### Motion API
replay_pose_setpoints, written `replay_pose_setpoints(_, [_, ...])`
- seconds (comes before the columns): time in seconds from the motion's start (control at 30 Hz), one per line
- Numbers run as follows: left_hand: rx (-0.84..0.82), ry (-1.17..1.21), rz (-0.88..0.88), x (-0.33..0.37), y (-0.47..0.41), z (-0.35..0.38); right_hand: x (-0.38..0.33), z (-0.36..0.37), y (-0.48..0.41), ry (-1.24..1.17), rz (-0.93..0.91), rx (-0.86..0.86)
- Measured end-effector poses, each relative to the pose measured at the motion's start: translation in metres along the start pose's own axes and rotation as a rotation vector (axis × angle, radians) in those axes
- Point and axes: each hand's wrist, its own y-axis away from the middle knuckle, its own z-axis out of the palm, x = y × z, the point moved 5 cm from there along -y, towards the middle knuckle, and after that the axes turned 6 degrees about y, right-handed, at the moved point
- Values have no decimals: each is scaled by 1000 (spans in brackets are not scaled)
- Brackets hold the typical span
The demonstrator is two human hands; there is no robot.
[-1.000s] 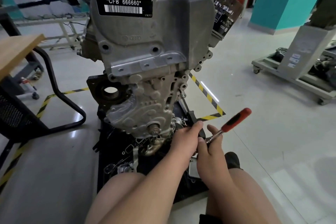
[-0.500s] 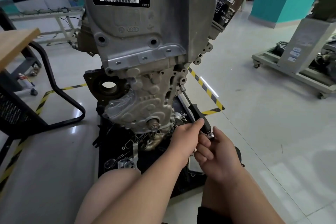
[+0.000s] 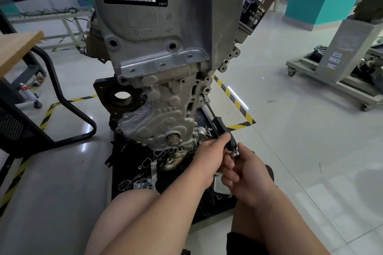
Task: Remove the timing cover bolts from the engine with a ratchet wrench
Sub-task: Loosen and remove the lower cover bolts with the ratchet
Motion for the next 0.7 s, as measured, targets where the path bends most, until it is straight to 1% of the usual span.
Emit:
replay_pose_setpoints(0.1, [-22, 14, 13, -1, 0, 1, -1, -5, -3, 189, -116, 77])
replay_pose_setpoints(0.2, [2, 6, 63, 1, 0, 1, -7, -11, -4, 455, -258, 231])
replay_pose_setpoints(0.3, [35, 28, 86, 1, -3, -2, -10, -11, 0, 665, -367, 346])
replay_pose_setpoints(0.4, [54, 13, 77, -1, -5, -4, -10, -6, 8, 913, -485, 407])
replay_pose_setpoints(0.47, [72, 5, 74, -2, -5, -6, -8, 0, 10, 1133, -508, 432])
replay_pose_setpoints(0.5, [77, 10, 77, -3, -6, -6, -7, 2, 10, 1202, -509, 440])
replay_pose_setpoints(0.53, [78, 16, 84, -2, -6, -7, -6, 3, 10, 1239, -513, 441])
replay_pose_setpoints(0.6, [78, 16, 94, -2, -6, -8, -5, 4, 10, 1235, -526, 443])
replay_pose_setpoints(0.63, [81, 11, 99, -2, -6, -9, -5, 3, 10, 1195, -527, 442])
replay_pose_setpoints(0.7, [94, -6, 112, -2, -6, -10, -4, 0, 6, 1022, -506, 440])
